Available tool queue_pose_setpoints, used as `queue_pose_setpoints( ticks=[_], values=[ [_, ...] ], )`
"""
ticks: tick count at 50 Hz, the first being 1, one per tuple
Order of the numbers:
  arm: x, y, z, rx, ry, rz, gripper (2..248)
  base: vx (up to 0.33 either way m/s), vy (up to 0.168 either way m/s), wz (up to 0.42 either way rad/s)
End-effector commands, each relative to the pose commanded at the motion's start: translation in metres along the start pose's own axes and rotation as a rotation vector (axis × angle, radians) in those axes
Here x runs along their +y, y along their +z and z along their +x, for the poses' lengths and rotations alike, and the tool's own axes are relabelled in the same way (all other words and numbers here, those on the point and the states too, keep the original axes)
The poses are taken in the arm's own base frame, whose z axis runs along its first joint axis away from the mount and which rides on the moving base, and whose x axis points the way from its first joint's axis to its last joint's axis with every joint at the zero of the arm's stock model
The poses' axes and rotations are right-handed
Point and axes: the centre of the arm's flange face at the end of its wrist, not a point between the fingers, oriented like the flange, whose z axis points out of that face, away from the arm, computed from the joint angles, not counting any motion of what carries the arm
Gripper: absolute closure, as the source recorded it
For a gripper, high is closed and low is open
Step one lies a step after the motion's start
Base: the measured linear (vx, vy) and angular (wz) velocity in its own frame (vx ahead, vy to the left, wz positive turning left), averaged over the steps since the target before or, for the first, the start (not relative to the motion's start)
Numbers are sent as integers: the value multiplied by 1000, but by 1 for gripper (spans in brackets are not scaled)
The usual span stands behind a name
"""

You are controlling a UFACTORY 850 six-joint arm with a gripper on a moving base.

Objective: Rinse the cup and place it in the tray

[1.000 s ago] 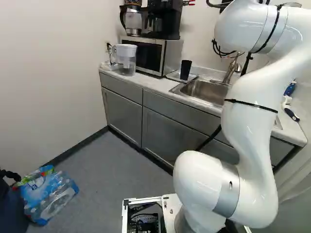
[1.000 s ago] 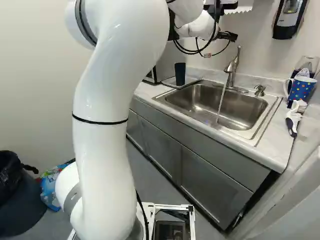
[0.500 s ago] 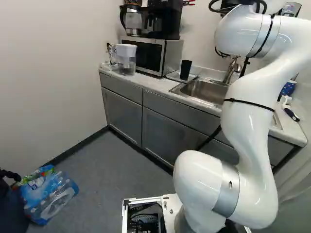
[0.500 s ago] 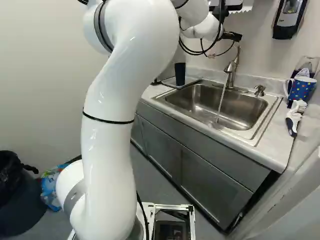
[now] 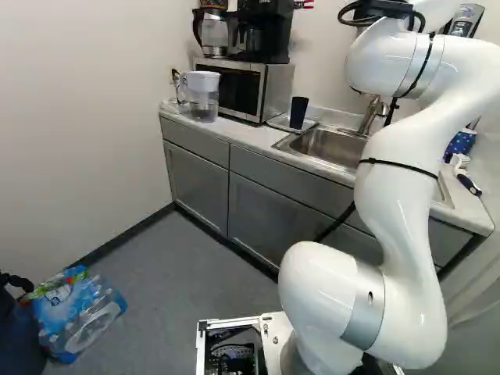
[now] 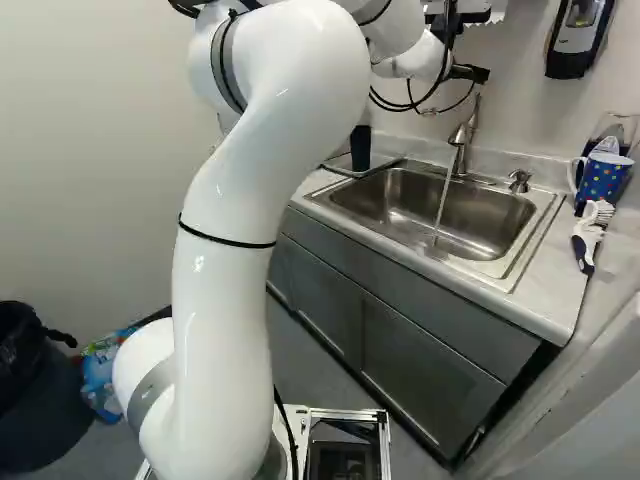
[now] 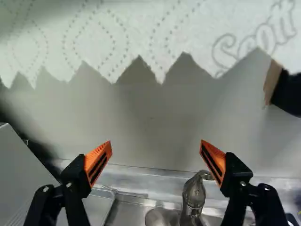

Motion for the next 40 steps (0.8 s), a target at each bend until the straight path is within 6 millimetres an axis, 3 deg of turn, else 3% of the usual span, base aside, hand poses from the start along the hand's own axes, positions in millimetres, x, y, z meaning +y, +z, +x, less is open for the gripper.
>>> queue_pose_setpoints(
  ticks=[40],
  values=[
    [3, 1, -8, -88, 1, -10, 3, 0, 0, 0]
  ],
)
